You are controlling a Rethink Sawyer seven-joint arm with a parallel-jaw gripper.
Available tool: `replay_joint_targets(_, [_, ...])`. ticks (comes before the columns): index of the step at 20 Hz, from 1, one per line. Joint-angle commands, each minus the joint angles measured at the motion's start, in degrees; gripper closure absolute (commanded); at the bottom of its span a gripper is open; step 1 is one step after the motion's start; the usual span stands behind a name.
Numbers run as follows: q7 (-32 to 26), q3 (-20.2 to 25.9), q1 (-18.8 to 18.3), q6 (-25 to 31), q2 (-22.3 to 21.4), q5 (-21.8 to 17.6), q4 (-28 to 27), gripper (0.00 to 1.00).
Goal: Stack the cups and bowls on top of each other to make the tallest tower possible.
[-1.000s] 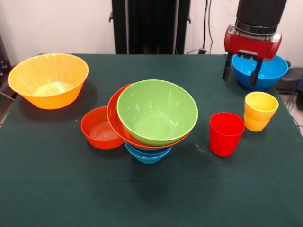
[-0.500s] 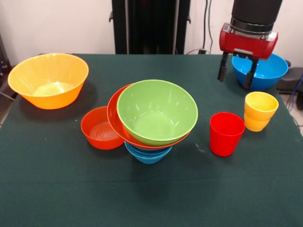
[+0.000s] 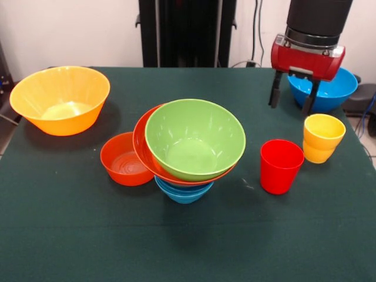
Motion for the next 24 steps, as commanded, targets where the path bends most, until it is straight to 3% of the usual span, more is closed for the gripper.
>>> replay_joint_targets(1, [10.44, 1.55, 2.84, 4.06, 2.7, 2.24, -2.74, 0.0])
replay_joint_targets(14, [6.39, 1.79, 1.27, 6.58, 6.37, 3.05, -8.43, 0.0])
replay_joint_targets(24, [3.27, 3.29, -1.1, 4.96, 6.95, 2.05, -8.49, 0.0])
